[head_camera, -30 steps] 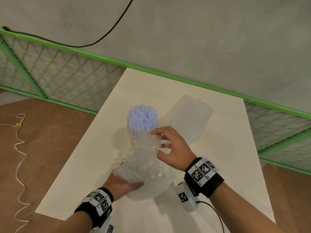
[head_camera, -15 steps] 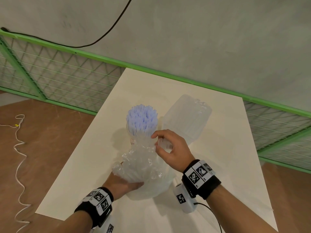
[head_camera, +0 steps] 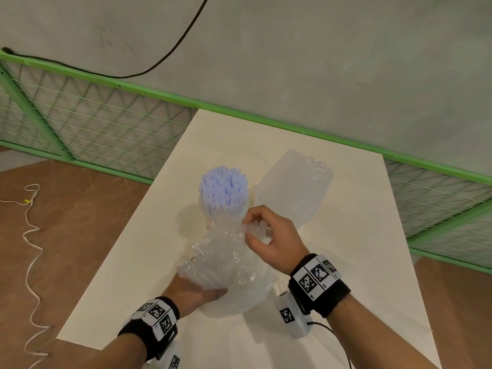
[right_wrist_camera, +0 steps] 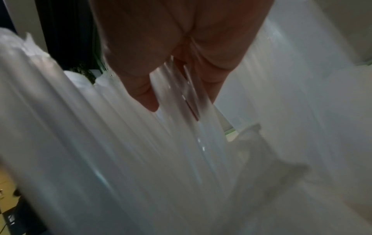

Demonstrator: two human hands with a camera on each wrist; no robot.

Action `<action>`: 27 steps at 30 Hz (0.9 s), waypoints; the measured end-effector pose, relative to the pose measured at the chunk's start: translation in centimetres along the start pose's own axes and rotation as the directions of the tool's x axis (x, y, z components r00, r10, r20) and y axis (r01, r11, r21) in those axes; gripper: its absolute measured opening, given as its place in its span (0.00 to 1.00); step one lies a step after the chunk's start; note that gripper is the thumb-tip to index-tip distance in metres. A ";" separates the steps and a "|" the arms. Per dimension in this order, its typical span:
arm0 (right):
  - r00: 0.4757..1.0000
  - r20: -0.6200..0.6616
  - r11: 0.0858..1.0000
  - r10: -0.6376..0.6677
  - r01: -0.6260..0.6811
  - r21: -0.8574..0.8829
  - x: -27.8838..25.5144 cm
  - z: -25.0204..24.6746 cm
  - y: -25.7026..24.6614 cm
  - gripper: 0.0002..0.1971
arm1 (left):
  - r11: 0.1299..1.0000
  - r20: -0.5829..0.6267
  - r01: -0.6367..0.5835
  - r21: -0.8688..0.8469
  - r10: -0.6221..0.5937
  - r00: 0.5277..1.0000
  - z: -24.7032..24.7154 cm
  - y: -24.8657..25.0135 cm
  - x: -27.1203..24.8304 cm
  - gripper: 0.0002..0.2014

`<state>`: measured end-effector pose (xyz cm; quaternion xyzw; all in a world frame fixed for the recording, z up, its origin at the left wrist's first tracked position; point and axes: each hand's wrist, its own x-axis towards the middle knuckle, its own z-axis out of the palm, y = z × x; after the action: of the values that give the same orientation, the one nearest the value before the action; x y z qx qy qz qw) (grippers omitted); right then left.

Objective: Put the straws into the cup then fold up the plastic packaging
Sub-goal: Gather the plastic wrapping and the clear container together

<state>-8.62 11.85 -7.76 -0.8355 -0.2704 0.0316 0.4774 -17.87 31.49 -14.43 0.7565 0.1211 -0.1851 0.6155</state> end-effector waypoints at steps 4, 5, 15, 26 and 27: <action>0.997 -0.074 1.000 0.009 -0.008 0.005 -0.5 0.3 -0.3 0.10 | 1.000 -0.027 0.001 -0.009 -0.001 1.000 0.2 0.5 -0.2 0.21; 0.995 -0.104 1.000 -0.009 0.008 -0.009 -0.5 0.3 -0.4 0.12 | 1.000 -0.037 0.006 -0.010 -0.006 0.999 0.1 0.3 -0.1 0.22; 0.909 -0.416 1.000 0.015 -0.005 0.026 0.6 -1.8 -0.4 0.19 | 0.999 -0.034 0.048 0.010 -0.048 0.998 0.1 0.1 0.0 0.22; 0.711 -0.694 0.952 -0.117 0.280 0.126 2.3 -10.3 -7.3 0.21 | 0.996 -0.050 0.087 0.018 -0.086 0.995 0.1 -0.4 0.1 0.23; 0.675 -0.716 0.937 -0.180 0.340 0.085 2.7 -11.7 -8.6 0.21 | 0.996 -0.052 0.088 0.010 -0.087 0.995 0.1 -0.4 0.1 0.23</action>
<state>-6.31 7.44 6.09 -0.6821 -0.1817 -0.3259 0.6289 -17.97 31.49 -14.88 0.7587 0.1687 -0.1929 0.5989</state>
